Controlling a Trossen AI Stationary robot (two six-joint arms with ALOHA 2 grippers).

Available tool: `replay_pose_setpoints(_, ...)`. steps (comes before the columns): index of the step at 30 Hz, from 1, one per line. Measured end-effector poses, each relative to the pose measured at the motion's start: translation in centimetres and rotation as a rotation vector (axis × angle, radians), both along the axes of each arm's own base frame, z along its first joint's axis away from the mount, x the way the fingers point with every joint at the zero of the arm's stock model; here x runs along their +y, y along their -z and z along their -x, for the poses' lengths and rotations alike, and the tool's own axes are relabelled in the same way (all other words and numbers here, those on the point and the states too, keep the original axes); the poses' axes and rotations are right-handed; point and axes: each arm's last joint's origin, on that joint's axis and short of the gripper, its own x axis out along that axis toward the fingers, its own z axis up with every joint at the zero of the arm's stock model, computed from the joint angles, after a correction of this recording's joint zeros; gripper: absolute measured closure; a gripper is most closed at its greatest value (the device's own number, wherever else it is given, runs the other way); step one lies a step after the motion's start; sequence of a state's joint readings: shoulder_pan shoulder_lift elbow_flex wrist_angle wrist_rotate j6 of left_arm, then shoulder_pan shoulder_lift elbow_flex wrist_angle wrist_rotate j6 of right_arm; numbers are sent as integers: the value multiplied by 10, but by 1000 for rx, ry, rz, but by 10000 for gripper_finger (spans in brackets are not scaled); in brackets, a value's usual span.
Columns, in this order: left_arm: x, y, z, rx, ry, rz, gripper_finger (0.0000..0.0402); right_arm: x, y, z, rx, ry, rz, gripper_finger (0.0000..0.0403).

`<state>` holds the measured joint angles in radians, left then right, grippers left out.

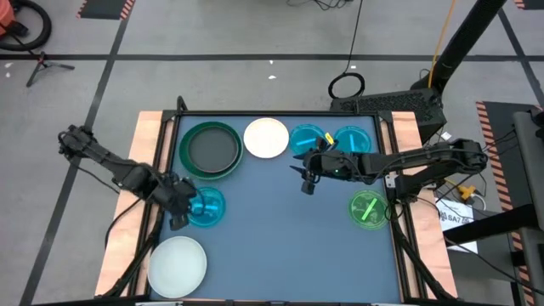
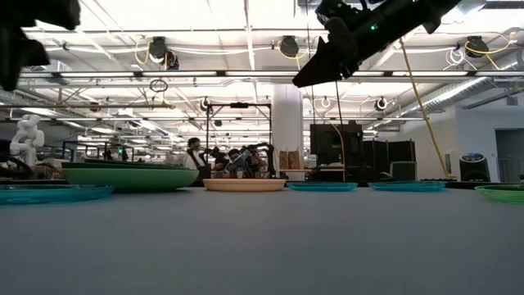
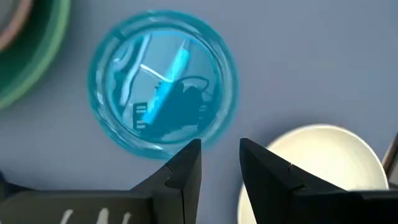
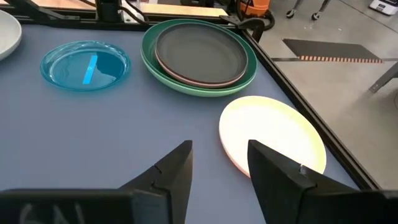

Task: Stack plastic plates
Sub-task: Stack the gray plate on top of the black plate

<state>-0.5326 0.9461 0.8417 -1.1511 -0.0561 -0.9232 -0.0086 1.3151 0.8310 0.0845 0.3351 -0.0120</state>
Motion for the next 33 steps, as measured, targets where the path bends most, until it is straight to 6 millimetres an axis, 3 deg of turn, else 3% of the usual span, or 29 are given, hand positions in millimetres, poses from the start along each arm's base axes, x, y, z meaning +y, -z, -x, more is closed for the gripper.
replay_pose_setpoints(14,-50,23,9,150,86,-72,284,0,-1,0,-12,3,-7,257)
replay_pose_setpoints(25,-69,42,7,236,145,-146,187,0,-1,-1,-16,3,-7,257)
replay_pose_setpoints(33,-89,57,5,227,248,-165,183,0,-1,0,-16,9,-19,257)
